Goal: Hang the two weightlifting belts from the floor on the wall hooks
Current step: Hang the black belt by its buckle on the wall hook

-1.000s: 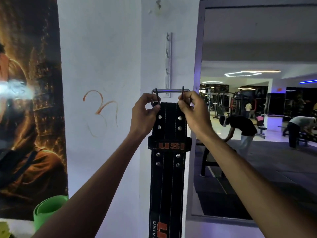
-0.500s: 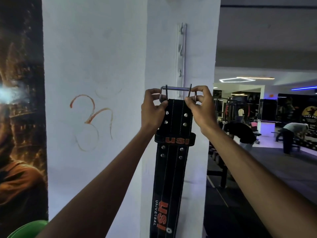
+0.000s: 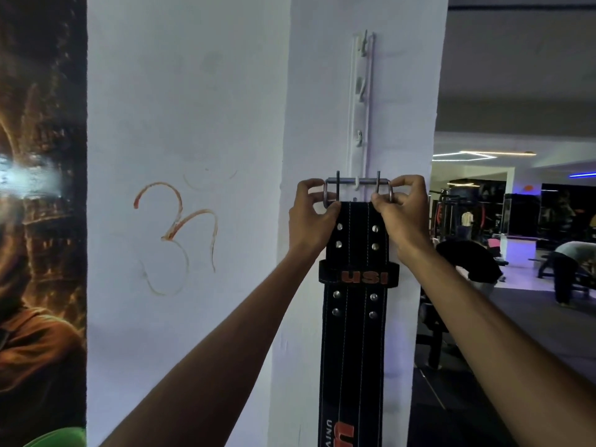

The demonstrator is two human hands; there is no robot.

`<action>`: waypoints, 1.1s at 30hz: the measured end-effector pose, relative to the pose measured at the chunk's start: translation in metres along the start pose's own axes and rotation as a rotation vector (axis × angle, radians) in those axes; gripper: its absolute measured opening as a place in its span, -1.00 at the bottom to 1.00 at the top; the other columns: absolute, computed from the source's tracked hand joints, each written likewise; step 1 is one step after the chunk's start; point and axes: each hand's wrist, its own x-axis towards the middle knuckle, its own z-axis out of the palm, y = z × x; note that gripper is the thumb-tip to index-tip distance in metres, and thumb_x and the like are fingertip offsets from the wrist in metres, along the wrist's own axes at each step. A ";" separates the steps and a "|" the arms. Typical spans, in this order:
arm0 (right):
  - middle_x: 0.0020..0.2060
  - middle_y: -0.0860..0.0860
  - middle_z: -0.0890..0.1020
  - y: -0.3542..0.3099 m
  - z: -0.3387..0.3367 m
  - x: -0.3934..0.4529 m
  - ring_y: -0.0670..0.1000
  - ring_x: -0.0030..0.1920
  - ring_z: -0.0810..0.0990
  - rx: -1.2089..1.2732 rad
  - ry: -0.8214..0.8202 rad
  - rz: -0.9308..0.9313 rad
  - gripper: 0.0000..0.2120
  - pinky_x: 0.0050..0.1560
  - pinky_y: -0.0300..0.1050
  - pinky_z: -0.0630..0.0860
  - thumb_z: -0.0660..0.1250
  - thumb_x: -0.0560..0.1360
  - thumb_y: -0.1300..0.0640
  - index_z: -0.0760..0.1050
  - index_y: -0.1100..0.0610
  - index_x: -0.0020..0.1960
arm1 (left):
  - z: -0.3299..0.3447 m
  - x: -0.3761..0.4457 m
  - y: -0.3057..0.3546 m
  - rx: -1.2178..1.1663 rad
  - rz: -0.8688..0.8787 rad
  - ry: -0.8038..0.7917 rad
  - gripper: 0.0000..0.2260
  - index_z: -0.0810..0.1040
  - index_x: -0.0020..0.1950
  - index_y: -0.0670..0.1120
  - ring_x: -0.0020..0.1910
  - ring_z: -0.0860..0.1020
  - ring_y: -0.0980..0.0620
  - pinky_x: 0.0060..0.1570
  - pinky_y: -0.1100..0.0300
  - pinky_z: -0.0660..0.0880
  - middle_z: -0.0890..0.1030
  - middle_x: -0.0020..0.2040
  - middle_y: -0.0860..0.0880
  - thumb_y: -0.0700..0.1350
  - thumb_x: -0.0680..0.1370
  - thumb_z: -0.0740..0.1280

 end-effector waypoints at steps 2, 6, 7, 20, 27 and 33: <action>-0.24 0.01 0.64 0.008 -0.001 -0.004 -0.02 -0.26 0.59 0.003 0.008 0.008 -0.66 -0.22 -0.16 0.49 0.44 0.48 0.20 0.33 0.05 0.13 | 0.003 -0.004 -0.007 -0.035 -0.054 0.020 -0.65 0.45 0.25 -0.01 -0.16 0.71 0.04 0.05 0.03 0.64 0.73 0.01 0.03 -0.17 0.50 0.42; -0.29 -0.05 0.62 0.009 0.001 -0.005 -0.07 -0.32 0.57 -0.014 0.037 0.005 -0.66 -0.28 -0.19 0.48 0.45 0.47 0.16 0.36 0.07 0.14 | 0.009 -0.004 -0.004 -0.065 -0.157 0.076 -0.71 0.56 0.13 -0.02 -0.03 0.70 0.01 0.15 -0.10 0.61 0.71 -0.01 0.04 -0.09 0.42 0.41; -0.29 -0.06 0.62 0.009 0.001 -0.005 -0.06 -0.32 0.58 -0.024 0.043 0.001 -0.66 -0.25 -0.16 0.50 0.45 0.47 0.15 0.36 0.07 0.14 | 0.010 -0.004 -0.003 -0.064 -0.169 0.085 -0.72 0.58 0.11 -0.03 -0.01 0.69 0.02 0.17 -0.10 0.60 0.70 -0.01 0.04 -0.08 0.41 0.42; 0.14 0.09 0.57 0.026 -0.027 -0.115 0.08 0.19 0.53 -0.413 0.151 -0.509 -0.73 0.20 -0.02 0.48 0.28 0.52 0.22 0.48 0.21 0.21 | -0.034 -0.088 -0.014 0.187 -0.005 0.045 -0.62 0.45 0.32 -0.03 -0.02 0.63 0.18 0.01 0.20 0.58 0.61 0.20 0.05 0.08 0.56 0.37; 0.39 0.21 0.47 0.091 -0.049 -0.305 0.21 0.43 0.39 -0.564 -0.249 -0.402 -0.56 0.43 0.12 0.35 0.24 0.57 0.18 0.40 0.27 0.43 | -0.109 -0.247 -0.079 0.650 -0.022 -0.089 -0.58 0.42 0.40 -0.15 0.27 0.56 -0.08 0.23 0.04 0.51 0.55 0.32 -0.13 0.02 0.60 0.31; 0.49 0.18 0.35 0.123 -0.056 -0.487 0.19 0.51 0.28 -0.650 -0.596 -0.096 -0.45 0.48 0.16 0.27 0.18 0.57 0.09 0.24 0.16 0.53 | -0.208 -0.419 -0.120 0.855 -0.362 -0.208 -0.59 0.40 0.42 -0.16 0.34 0.47 -0.16 0.28 0.04 0.39 0.51 0.34 -0.17 -0.03 0.61 0.28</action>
